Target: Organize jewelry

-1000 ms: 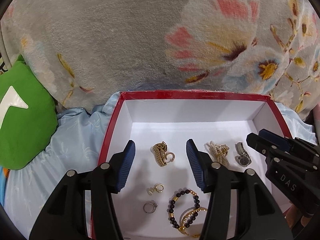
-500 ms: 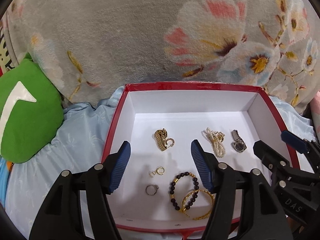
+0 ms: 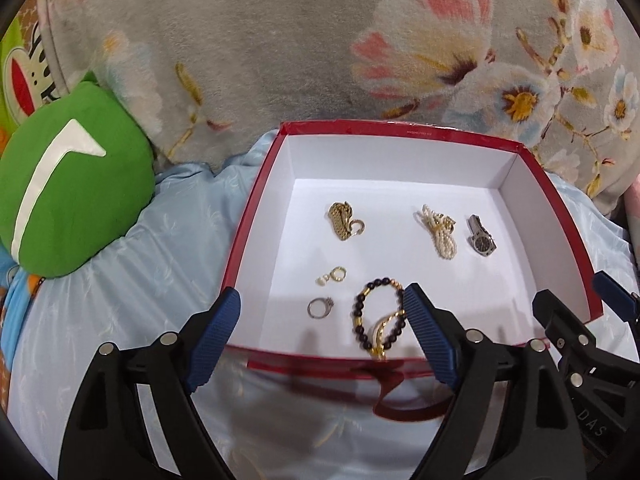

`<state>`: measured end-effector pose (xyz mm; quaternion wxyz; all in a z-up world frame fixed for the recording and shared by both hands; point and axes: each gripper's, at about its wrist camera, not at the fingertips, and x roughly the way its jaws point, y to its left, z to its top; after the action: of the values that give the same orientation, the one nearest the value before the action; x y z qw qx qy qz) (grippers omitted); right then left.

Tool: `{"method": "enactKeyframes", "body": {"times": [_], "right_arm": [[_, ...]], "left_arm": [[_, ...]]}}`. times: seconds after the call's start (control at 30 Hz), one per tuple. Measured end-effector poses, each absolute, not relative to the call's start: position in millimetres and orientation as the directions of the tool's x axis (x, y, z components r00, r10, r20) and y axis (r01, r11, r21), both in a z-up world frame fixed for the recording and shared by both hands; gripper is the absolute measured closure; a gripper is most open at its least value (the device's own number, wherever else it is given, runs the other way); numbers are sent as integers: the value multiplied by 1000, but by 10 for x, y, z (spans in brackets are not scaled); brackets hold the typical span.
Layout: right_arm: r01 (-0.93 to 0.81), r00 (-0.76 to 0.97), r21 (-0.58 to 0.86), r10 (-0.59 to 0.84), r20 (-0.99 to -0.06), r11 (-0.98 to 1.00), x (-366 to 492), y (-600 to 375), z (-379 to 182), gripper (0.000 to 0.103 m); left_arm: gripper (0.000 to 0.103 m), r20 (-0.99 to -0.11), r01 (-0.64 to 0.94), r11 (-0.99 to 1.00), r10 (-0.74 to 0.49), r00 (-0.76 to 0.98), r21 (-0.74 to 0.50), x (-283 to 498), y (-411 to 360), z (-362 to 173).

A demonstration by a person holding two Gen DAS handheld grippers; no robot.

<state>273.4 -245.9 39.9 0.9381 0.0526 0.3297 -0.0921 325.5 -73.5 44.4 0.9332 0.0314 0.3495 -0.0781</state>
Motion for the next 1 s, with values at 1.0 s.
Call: {"method": "enactKeyframes", "body": {"times": [1.0], "right_arm": [[229, 735, 25, -156, -660, 973, 2657, -2371, 230, 17]], "left_arm": [[14, -675, 131, 991, -101, 731, -7, 3127, -699, 295]]}}
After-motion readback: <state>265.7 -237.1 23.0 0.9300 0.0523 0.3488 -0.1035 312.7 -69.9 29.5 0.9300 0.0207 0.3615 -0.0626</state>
